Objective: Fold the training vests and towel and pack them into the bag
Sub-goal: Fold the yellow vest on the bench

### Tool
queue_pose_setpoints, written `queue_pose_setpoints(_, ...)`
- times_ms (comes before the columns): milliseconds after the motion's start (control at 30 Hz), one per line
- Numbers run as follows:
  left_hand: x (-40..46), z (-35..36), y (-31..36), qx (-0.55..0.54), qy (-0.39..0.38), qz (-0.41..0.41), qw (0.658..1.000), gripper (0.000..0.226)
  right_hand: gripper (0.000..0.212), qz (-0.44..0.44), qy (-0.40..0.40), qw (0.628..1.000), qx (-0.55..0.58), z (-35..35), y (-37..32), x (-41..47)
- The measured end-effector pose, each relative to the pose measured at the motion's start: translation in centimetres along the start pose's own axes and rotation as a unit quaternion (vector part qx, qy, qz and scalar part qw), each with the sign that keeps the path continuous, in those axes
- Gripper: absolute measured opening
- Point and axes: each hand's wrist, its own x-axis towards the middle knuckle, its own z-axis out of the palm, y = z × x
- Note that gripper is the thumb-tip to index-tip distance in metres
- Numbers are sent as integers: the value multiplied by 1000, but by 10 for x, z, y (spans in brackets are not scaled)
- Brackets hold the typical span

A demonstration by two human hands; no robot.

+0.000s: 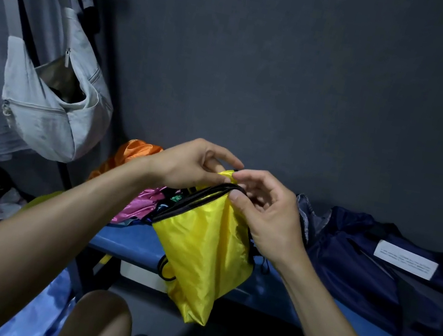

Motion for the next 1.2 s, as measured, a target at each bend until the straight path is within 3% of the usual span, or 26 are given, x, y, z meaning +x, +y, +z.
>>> queue_pose_setpoints(200, 0, 4, 9, 6, -16, 19, 1000, 34, 24, 0, 113, 993, -42, 10, 11, 9)
queue_pose_setpoints(300, -3, 2, 17, 12, -27, 42, 999, 42, 28, 17, 111, 992, -57, 9, 15, 10)
queue_pose_setpoints(400, -5, 1, 24, 38, -38, 74, 996, 49, 33, 28, 78, 993, -81, 5, 20, 12)
queue_pose_setpoints(467, -5, 0, 28, 51, -47, 93, 993, 50, 36, 53, 15, 997, -59, 0, 18, 16)
queue_pose_setpoints(600, -3, -6, 35, 70, -62, 101, 991, 51, 13, 132, -88, 987, 16, -11, 8, 25)
queue_pose_setpoints(667, -2, -8, 38, 77, -60, 103, 990, 50, 18, 142, -100, 984, 24, -14, 2, 30)
queue_pose_setpoints(767, 1, -11, 36, 113, -17, 109, 987, 48, 24, 140, -107, 984, 4, -19, -2, 39)
queue_pose_setpoints(933, 3, -15, 18, 173, 166, 133, 962, 37, 24, 62, -40, 996, -51, -22, -6, 52)
queue_pose_setpoints(1000, -5, -12, 5, 91, 285, 132, 945, 24, 25, 32, 1, 998, -51, -26, -12, 58)
queue_pose_setpoints(1067, -21, 1, -15, -82, 377, 113, 916, 10, 25, 22, 20, 998, -58, -32, -18, 65)
queue_pose_setpoints(1133, -41, 28, -42, -191, 375, 68, 905, 18, 22, 15, 30, 997, -65, -38, -21, 73)
queue_pose_setpoints(1200, -59, 63, -66, -207, 285, 37, 935, 23, 21, 10, 48, 997, -61, -43, -25, 82)
